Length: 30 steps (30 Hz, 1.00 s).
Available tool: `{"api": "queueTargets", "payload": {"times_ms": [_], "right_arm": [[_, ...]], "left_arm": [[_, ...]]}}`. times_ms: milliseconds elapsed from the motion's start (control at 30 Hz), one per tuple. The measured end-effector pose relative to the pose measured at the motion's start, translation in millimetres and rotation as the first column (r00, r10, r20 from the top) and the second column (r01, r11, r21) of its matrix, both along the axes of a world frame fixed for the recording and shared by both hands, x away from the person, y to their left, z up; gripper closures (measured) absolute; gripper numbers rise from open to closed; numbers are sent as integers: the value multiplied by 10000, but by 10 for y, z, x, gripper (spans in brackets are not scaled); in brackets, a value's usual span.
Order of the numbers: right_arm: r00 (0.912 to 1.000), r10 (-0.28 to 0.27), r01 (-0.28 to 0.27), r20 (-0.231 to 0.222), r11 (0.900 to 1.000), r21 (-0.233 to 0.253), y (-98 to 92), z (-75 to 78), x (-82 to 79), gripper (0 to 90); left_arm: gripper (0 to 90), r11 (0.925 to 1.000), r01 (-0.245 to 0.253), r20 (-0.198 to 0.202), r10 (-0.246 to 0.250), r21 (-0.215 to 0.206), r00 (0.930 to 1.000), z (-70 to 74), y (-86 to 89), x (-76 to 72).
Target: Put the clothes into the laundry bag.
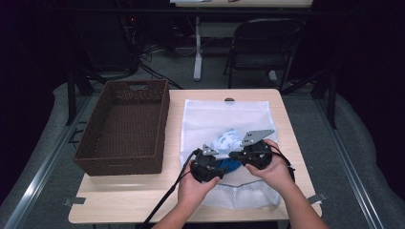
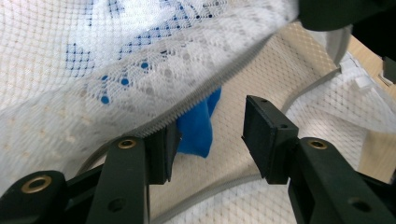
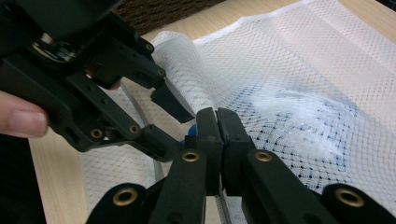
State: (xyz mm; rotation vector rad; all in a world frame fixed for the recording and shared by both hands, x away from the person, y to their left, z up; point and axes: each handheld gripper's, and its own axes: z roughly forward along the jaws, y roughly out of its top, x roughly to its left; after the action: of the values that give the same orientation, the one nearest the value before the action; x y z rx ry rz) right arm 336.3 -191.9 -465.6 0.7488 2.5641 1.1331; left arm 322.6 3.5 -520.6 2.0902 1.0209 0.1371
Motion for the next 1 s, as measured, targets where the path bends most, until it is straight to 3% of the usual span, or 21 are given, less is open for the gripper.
{"api": "queueTargets", "payload": {"times_ms": [200,267,667,1000], "right_arm": [[10000,-5,5,30,10000,21,-5,13,-4,882],[10000,-29,29,37,10000,25,-10,21,-9,882],[10000,29,-29,50,10000,-63,-4,21,-24,882],[9999,96,-97,-46,9997,-233,25,-5,-56,882]], "left_arm": [[554,9998,206,96,-206,1,9997,74,50,-70],[554,9995,265,201,-269,174,9994,121,97,-115],[550,9994,275,403,-284,220,9988,259,381,-254],[557,9992,-252,500,236,311,9985,279,690,-293]]}}
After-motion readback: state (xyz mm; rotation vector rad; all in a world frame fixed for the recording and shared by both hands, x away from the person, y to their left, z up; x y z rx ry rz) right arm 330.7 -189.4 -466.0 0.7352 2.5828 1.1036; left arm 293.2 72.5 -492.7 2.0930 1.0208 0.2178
